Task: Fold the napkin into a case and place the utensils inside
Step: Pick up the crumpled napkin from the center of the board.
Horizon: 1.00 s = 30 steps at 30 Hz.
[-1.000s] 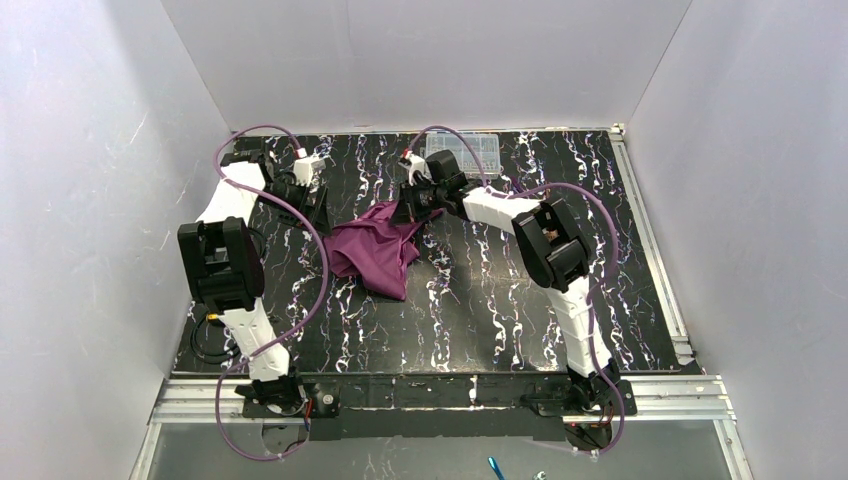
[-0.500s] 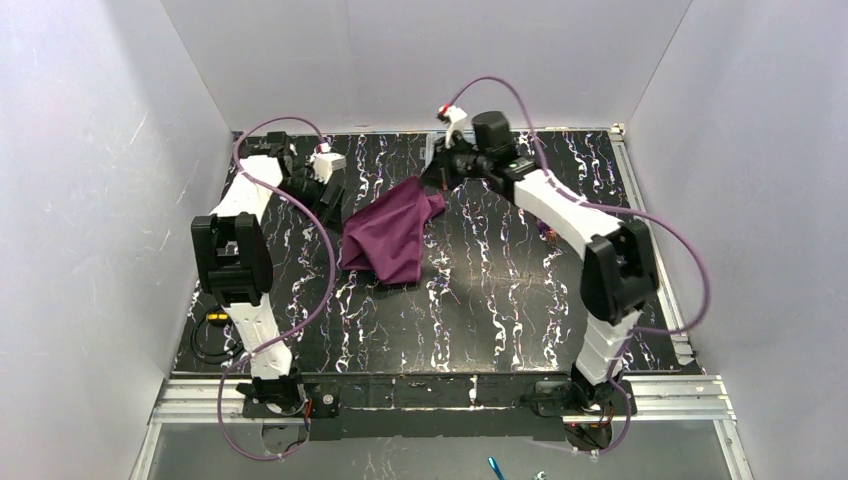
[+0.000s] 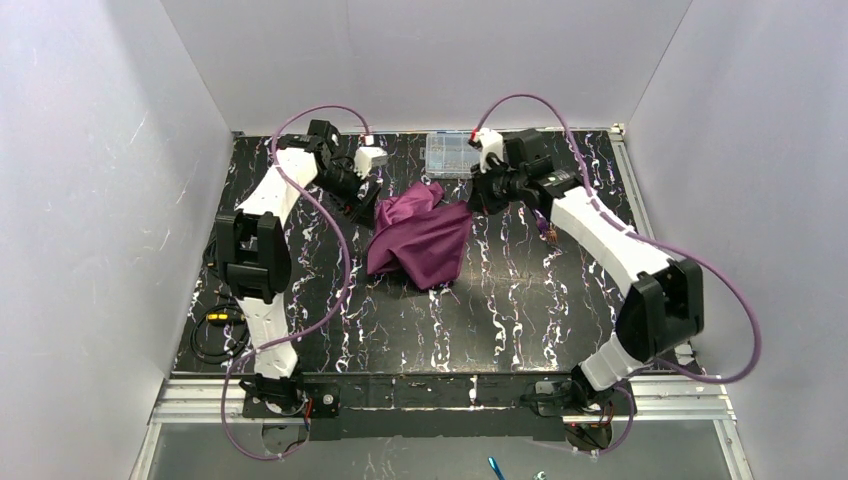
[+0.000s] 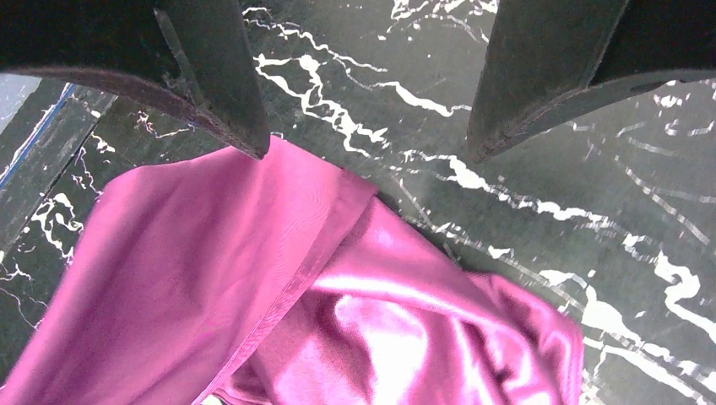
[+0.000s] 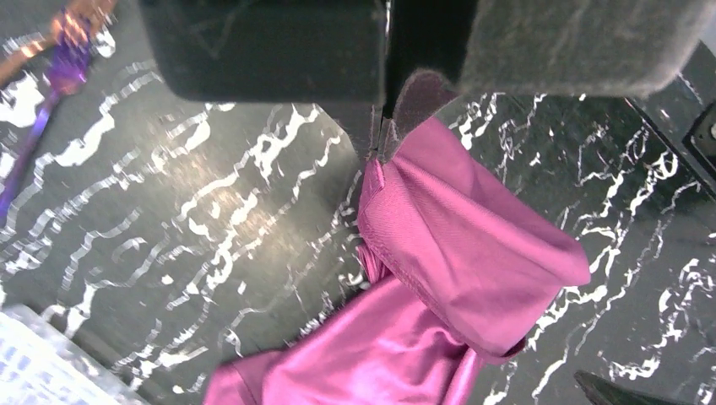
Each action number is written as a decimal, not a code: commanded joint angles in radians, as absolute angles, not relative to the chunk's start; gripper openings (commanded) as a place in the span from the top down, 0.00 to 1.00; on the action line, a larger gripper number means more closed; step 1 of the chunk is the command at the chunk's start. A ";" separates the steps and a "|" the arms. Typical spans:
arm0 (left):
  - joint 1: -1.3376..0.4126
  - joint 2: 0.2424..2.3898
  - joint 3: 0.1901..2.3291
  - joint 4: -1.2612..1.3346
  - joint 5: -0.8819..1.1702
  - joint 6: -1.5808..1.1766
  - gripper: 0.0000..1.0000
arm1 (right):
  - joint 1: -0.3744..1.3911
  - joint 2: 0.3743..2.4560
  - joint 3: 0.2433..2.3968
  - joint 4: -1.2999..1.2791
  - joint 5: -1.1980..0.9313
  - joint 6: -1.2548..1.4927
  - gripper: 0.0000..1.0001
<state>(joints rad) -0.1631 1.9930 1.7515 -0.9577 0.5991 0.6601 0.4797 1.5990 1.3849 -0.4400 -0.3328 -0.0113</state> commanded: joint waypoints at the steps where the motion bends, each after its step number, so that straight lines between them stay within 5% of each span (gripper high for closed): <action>1: -0.209 2.011 1.755 -0.990 0.666 0.724 0.15 | 0.465 1.451 1.363 -0.510 -0.221 -0.063 0.99; 17: -0.293 2.014 1.613 -1.059 0.758 0.867 0.24 | 0.459 1.460 1.374 -0.513 -0.207 -0.053 0.99; 30: -0.358 1.964 1.458 -0.685 0.596 0.656 0.23 | 0.460 1.492 1.409 -0.509 -0.202 -0.042 0.99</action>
<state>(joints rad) -0.3424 2.0247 1.4708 -0.8249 0.6586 0.7475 0.4641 1.4906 1.3594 -0.5228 -0.2073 -0.0494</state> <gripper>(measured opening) 0.774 0.029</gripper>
